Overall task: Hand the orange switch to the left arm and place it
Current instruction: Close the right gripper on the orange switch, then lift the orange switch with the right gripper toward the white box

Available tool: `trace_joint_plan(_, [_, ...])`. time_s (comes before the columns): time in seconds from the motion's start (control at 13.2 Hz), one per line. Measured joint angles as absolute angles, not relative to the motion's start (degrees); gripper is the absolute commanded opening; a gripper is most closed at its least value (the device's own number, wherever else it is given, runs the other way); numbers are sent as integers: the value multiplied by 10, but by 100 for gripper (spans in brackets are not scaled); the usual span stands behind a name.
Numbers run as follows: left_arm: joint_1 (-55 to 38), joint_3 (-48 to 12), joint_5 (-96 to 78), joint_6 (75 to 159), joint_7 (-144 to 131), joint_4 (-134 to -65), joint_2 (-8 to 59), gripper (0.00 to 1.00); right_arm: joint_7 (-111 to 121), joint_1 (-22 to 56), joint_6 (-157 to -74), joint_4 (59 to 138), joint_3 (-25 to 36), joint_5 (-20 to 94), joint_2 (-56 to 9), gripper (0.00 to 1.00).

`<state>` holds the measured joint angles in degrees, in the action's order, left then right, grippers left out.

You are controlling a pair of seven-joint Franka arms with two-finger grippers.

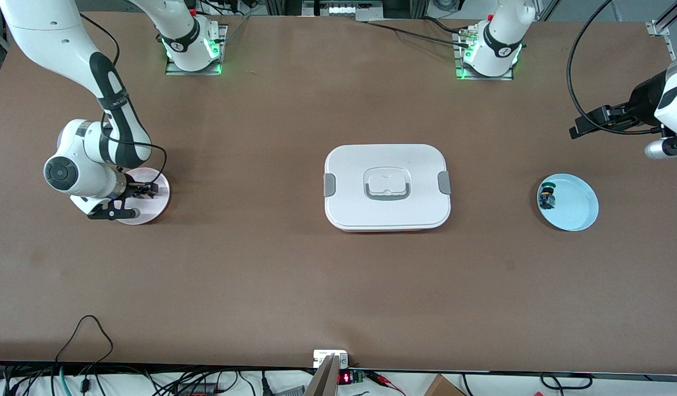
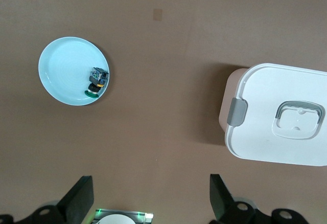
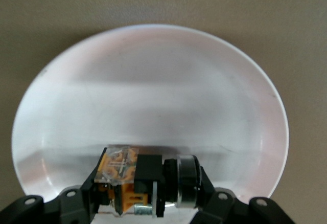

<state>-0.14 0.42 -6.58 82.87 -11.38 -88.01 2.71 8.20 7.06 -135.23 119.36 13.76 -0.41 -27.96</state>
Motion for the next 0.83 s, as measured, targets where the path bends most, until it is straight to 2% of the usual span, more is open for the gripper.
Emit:
trace_joint_plan(0.3, [-1, 4, -66, 829, -114, -880, 27, 100, 83, 71, -1290, 1160, 129, 0, -249, 3])
trace_joint_plan(0.6, [-1, 4, -66, 829, -114, -880, 27, 100, 96, 73, -1176, 1083, 119, 24, -198, 3])
trace_joint_plan(0.83, [-1, 4, -66, 829, -114, -880, 27, 100, 111, 82, -1134, 1034, 94, 26, -163, 3])
